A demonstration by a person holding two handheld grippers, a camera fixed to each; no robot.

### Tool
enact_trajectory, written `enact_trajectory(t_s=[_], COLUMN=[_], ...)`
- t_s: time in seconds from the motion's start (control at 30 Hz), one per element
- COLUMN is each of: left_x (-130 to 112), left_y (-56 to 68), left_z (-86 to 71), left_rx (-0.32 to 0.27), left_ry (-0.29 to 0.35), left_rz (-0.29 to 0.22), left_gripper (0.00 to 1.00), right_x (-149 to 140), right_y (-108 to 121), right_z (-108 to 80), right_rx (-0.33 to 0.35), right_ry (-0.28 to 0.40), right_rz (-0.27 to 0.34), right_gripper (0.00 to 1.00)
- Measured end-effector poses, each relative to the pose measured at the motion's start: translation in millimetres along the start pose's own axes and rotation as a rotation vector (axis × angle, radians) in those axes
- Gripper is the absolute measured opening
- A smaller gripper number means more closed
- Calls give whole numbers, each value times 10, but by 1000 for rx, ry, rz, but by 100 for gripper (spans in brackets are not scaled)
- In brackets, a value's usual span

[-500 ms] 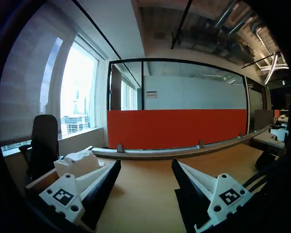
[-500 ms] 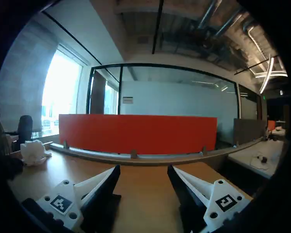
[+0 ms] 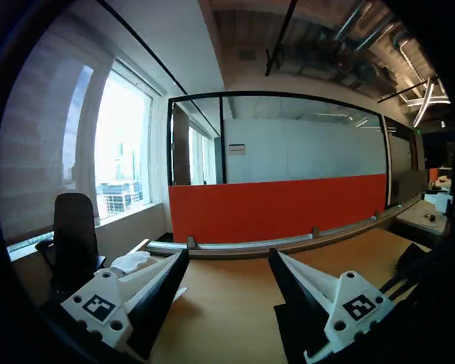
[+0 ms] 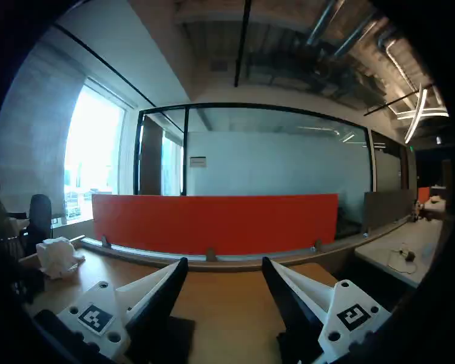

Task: Fold towel

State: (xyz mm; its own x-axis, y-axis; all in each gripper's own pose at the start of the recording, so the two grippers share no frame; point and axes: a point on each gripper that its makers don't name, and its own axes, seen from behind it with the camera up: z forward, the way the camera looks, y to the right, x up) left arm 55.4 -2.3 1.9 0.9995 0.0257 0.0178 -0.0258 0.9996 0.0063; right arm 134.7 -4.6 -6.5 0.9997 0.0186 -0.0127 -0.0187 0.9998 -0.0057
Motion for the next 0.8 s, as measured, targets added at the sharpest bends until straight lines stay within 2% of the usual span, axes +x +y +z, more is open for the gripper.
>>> enact_trajectory(t_s=[0.2,0.4,0.63,0.8], left_x=[46,-39,-134,-218], left_y=[36,91,189,310], left_z=[9,19,-7,-27], left_rx=[-17,-60,-119,-190], left_ry=[-19,-66,-114,-156], left_rz=[-8,4,31,43], left_gripper=[97,97,97,97], right_x=[87,86,8,-139], right_y=[-21,-153,-374,-540], right_z=[-19,-17,-5,-3], right_rx=[8,51,127,200], right_ry=[-6,-33,-81,-145], right_rz=[3,-18,-47,-75], right_gripper=[94,94,94,94])
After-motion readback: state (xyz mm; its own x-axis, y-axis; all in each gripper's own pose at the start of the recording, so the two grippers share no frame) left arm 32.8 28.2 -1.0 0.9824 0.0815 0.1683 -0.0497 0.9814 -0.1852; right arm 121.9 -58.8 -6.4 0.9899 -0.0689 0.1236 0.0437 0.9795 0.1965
